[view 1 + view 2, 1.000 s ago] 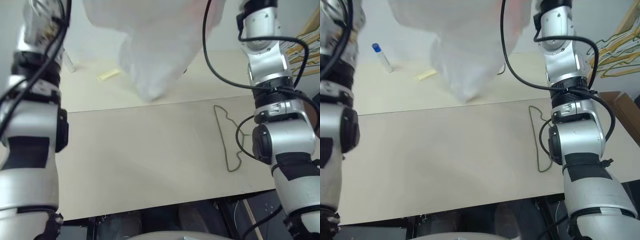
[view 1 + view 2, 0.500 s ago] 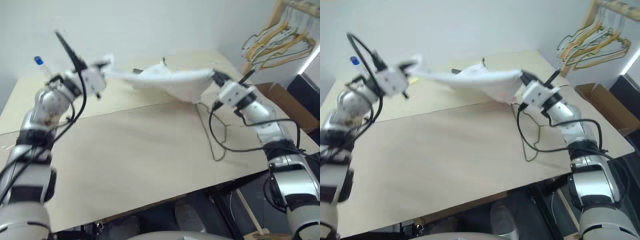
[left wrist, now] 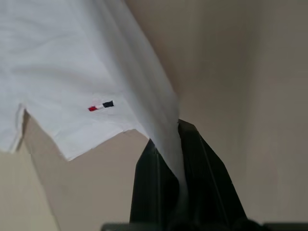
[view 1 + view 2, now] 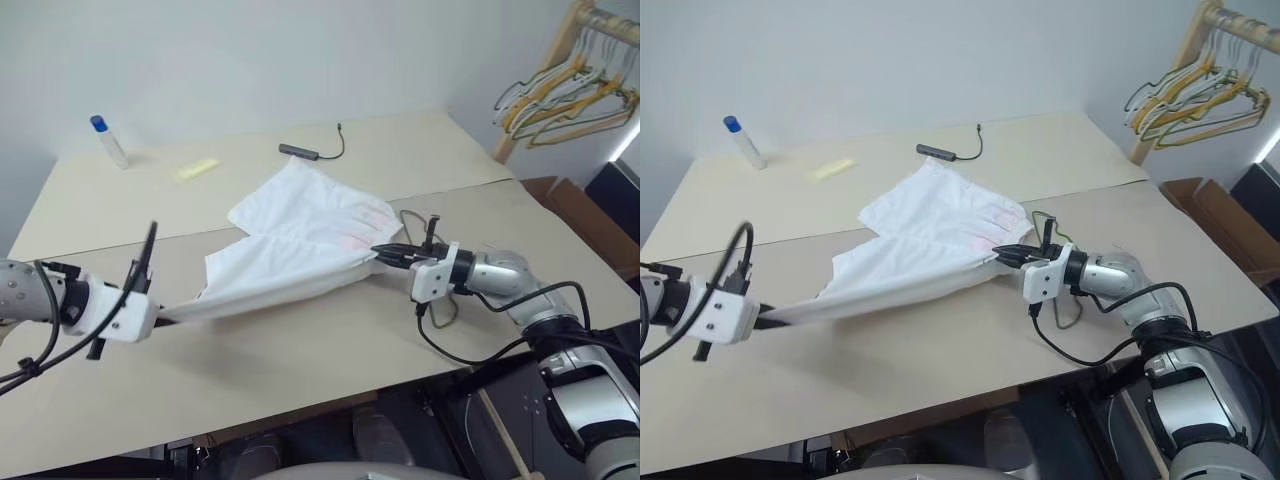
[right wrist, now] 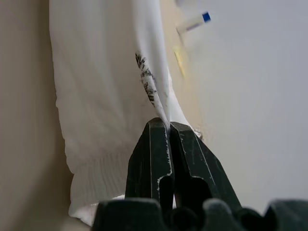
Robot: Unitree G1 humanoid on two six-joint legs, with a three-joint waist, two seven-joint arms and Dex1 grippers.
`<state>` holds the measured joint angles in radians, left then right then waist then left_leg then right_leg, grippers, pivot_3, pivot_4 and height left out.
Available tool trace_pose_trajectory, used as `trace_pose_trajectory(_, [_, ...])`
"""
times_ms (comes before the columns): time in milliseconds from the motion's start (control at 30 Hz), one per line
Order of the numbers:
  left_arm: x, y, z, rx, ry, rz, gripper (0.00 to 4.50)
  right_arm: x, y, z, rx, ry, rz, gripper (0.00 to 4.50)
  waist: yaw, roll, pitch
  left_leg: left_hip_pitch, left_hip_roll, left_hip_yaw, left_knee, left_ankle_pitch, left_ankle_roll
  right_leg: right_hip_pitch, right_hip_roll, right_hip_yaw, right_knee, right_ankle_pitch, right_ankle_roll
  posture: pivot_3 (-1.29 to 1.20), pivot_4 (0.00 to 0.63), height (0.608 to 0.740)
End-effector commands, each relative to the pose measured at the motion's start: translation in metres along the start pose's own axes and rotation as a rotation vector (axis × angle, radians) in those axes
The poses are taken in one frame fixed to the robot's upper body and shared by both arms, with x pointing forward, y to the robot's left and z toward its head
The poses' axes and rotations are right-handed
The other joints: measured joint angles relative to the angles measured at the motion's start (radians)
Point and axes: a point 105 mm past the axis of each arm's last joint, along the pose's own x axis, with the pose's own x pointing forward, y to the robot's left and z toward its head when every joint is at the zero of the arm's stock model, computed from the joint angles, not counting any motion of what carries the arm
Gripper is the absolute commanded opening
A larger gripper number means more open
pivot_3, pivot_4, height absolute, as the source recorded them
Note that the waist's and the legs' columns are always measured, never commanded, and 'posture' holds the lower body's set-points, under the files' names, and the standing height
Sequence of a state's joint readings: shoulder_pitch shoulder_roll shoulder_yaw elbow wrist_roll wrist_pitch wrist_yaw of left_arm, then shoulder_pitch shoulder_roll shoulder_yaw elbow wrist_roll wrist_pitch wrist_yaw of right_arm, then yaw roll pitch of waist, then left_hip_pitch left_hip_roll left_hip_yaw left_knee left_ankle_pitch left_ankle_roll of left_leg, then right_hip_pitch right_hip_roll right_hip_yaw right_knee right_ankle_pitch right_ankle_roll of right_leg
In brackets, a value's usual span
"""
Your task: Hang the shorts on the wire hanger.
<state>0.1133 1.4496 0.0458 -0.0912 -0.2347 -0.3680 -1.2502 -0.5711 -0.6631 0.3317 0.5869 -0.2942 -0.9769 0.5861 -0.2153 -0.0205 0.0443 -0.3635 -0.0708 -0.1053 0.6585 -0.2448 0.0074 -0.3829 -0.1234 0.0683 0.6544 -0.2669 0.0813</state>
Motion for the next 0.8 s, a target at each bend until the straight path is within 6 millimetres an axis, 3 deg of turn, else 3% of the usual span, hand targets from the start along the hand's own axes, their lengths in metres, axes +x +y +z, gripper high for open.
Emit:
trace_pose_trajectory(33, [-0.006, -0.013, 0.008, 0.015, 0.023, -0.087, 0.02, -0.019, 0.0, -0.012, -0.028, 0.078, -0.013, 0.0, 0.012, 0.0, 0.0, 0.0, 0.0, 0.001, 0.0, 0.0, 0.0, 0.0, 0.0, 0.0, 0.0, 0.0, 0.0, -0.09, 0.0, 0.74])
trace_pose_trajectory(200, [0.005, -0.042, 0.038, 0.011, -0.075, -0.197, 0.02, -0.031, 0.017, -0.013, -0.101, 0.102, 0.051, 0.0, 0.028, 0.0, 0.0, 0.0, 0.0, 0.002, 0.0, 0.0, 0.0, 0.001, 0.0, 0.0, -0.002, 0.0, 0.0, -0.1, 0.0, 0.74])
trace_pose_trajectory(400, [0.021, -0.052, 0.062, -0.021, -0.14, -0.179, 0.02, -0.043, 0.004, -0.018, -0.256, 0.168, -0.04, 0.0, 0.037, 0.001, 0.0, 0.011, 0.003, 0.003, 0.0, -0.004, -0.001, 0.015, 0.003, 0.0, -0.006, -0.001, -0.002, -0.12, 0.0, 0.74])
trace_pose_trajectory(500, [0.026, -0.061, 0.069, -0.033, -0.165, -0.203, 0.02, -0.049, 0.008, -0.011, -0.266, 0.148, -0.04, 0.0, 0.039, 0.0, 0.0, 0.011, 0.005, 0.004, 0.0, -0.005, -0.001, 0.015, 0.004, 0.0, -0.008, -0.001, -0.002, -0.14, 0.0, 0.74])
trace_pose_trajectory(800, [0.044, -0.084, 0.054, -0.061, -0.162, -0.206, 0.02, -0.052, 0.043, 0.017, -0.177, 0.076, 0.055, 0.0, 0.035, 0.0, 0.0, 0.02, 0.015, 0.01, 0.001, -0.009, -0.001, 0.026, 0.012, 0.002, -0.01, -0.003, -0.007, -0.15, 0.0, 0.74])
